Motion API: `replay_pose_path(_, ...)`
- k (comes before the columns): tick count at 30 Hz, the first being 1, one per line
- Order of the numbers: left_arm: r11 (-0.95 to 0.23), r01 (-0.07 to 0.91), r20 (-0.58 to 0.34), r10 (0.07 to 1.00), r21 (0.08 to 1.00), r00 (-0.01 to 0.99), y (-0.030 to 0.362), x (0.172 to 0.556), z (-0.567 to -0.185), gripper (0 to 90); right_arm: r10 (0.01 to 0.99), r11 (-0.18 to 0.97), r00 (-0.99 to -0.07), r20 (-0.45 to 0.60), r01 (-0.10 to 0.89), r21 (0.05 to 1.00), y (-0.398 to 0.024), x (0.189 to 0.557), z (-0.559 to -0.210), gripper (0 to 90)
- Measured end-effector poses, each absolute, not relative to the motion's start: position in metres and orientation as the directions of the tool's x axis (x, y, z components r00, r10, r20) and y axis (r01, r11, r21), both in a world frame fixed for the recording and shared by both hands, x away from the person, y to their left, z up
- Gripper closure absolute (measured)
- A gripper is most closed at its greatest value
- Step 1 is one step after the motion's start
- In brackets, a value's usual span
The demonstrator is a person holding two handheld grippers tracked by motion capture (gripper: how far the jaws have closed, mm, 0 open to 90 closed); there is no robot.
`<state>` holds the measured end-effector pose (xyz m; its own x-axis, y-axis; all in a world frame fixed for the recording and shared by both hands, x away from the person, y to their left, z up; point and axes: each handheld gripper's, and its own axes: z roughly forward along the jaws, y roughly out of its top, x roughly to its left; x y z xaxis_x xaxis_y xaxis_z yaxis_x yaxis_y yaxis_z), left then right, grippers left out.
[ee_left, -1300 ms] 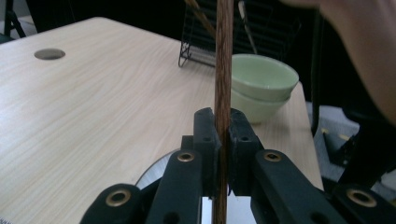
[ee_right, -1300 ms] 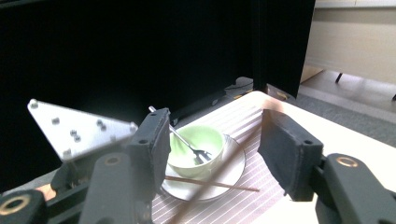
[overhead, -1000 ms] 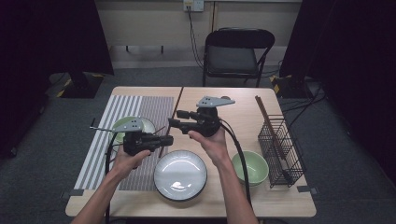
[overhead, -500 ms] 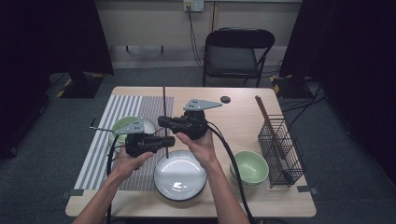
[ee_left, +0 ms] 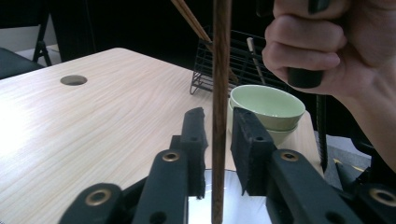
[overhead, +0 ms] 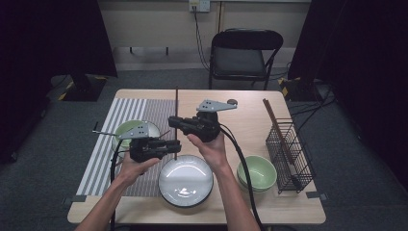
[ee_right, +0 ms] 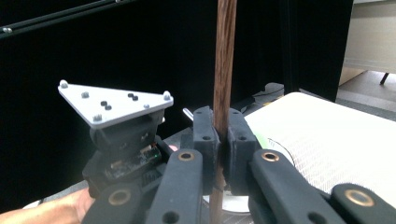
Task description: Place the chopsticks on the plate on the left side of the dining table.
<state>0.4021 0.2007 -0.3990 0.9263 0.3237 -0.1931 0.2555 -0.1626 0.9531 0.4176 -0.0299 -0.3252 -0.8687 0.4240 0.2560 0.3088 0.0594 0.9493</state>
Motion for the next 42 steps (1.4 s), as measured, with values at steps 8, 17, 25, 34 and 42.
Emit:
replay_pose_path(8, -0.138, 0.261, -0.203, 0.336, 0.955, 0.920, 0.205, 0.403, -0.399, 84.2, 0.417, 0.064, -0.871, 0.259, 0.312, 0.948, -0.025, 0.418, -0.327, 85.1)
replay_pose_path(17, -0.139, 0.266, -0.208, 0.332, 0.954, 0.920, 0.204, 0.403, -0.399, 84.4, 0.414, 0.064, -0.873, 0.258, 0.310, 0.949, -0.025, 0.418, -0.326, 84.8)
replay_pose_path(25, -0.158, 0.263, -0.202, 0.321, 0.952, 0.925, 0.201, 0.402, -0.399, 84.5, 0.428, 0.090, -0.880, 0.206, 0.268, 0.959, -0.026, 0.418, -0.320, 59.1)
replay_pose_path(34, -0.181, 0.256, -0.189, 0.321, 0.950, 0.928, 0.197, 0.400, -0.399, 84.7, 0.498, 0.092, -0.847, 0.184, 0.263, 0.960, -0.043, 0.426, -0.315, 42.6)
replay_pose_path(42, -0.192, 0.267, -0.191, 0.340, 0.944, 0.921, 0.198, 0.400, -0.399, 84.7, 0.528, 0.112, -0.831, 0.173, 0.270, 0.956, -0.050, 0.431, -0.315, 36.9)
